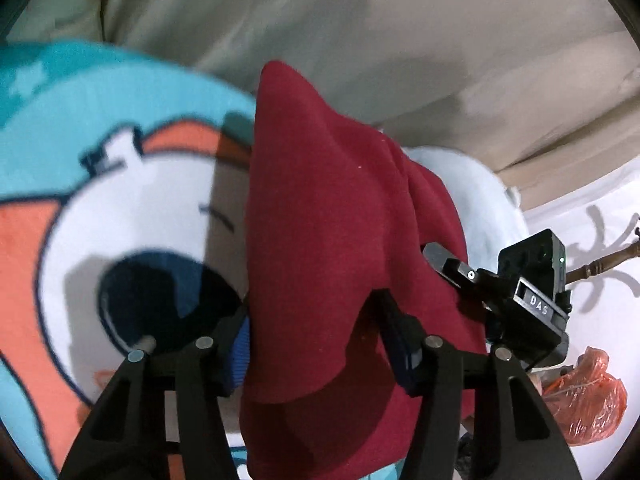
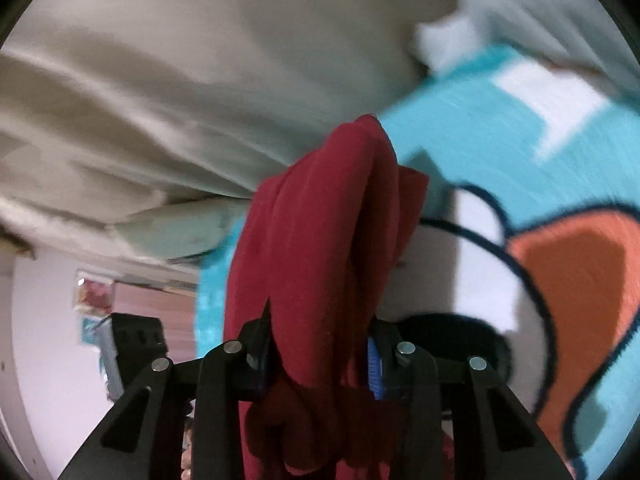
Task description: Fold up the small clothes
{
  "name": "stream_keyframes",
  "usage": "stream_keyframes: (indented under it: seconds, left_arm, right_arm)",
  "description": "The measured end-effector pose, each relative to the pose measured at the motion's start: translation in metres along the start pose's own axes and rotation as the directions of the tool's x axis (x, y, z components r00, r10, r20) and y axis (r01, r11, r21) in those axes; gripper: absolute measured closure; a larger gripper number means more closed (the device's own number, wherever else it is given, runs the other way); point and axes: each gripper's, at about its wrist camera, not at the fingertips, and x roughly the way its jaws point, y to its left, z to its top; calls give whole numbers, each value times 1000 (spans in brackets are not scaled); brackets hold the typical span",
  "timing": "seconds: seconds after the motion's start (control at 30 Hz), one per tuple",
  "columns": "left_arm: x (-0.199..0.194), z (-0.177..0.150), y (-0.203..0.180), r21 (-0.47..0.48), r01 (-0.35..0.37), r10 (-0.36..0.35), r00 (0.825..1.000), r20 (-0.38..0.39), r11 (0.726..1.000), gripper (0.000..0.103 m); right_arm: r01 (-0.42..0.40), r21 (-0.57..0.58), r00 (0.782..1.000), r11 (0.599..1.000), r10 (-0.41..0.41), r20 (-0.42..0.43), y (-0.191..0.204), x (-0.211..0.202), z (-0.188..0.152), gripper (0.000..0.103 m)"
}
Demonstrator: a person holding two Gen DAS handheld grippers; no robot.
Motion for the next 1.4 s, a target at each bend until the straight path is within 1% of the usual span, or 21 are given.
stream_keyframes:
  seconds: [0.07,0.1,0.17,0.2,0.23,0.33,0.4,0.5,0.57,0.63,0.67,0.7,0.77,0.8,0.87,0.97,1.03,1.07,1.17,1.33,1.4]
  left_arm:
    - [-3,5,-5,46,-74,73,997,8,996,44]
    - [1,6,-6,70,-162,162,987,15,984,44]
    - [3,4,-5,100,-262,261,965,26,960,44]
    - [-1,0,-4,111,-274,271,962,37,955,44]
    - [-5,-2,-2,114,-271,267,963,47,956,44]
    - [-12,-21,5,97,-255,251,967,51,962,44]
    - [-1,-31,14,70,-249,249,968,16,966,43]
    - [9,-44,30,22,-217,217,976,-22,976,40]
    - [2,-47,32,20,-203,203,979,-12,979,40]
    - [-11,-50,34,24,-212,211,977,15,977,40]
    - [-23,-56,34,27,-237,236,970,50,971,40]
    - [-34,-62,34,41,-258,254,963,90,965,40]
    - [-46,-72,32,87,-301,289,949,128,950,40]
    - [-51,-76,29,118,-333,315,937,148,935,40]
    - [-57,-79,24,133,-364,337,923,188,922,40]
    - [-68,-83,14,143,-428,379,883,276,892,40]
    - [-78,-89,10,137,-473,411,851,326,870,39]
    - [-85,-94,7,120,-496,431,832,349,860,39]
    - [-112,-115,-3,59,-555,482,767,424,830,37]
    - [-153,-153,-33,-41,-684,575,578,579,729,20]
    - [-162,-164,-40,-72,-710,598,529,601,701,17]
  right_arm:
    - [-3,-43,1000,999,4,24,11,-1,3,63]
    - [20,-53,1000,998,-19,25,10,2,4,59]
    - [175,-53,985,983,-174,19,-2,14,7,53]
    - [271,-38,963,962,-270,25,-8,14,6,53]
    - [302,-22,953,953,-301,43,-10,8,4,53]
    - [310,-53,945,949,-302,121,13,-21,-8,53]
    - [271,-94,953,958,-254,163,39,-35,-22,53]
    - [175,-149,981,973,-159,112,67,-27,-39,54]
    - [97,-135,995,986,-93,33,62,-13,-50,55]
    - [119,-68,993,991,-120,-12,44,3,-59,56]
    - [163,-33,986,986,-163,-16,31,9,-63,62]
    - [217,3,976,976,-217,-10,10,12,-69,82]
    - [199,86,979,976,-202,25,-17,7,-74,103]
    - [131,175,989,976,-140,41,-31,2,-77,103]
    - [113,245,991,963,-129,48,-35,-5,-76,103]
    - [227,128,972,966,-233,37,-3,-14,-75,101]
    - [283,22,957,959,-284,59,19,-20,-76,77]
    - [294,-18,953,956,-292,77,29,-21,-78,57]
    - [298,-100,951,949,-287,114,49,-23,-80,52]
    - [293,-232,955,927,-274,113,75,-19,-101,52]
    - [304,-303,953,903,-287,101,87,-10,-117,52]
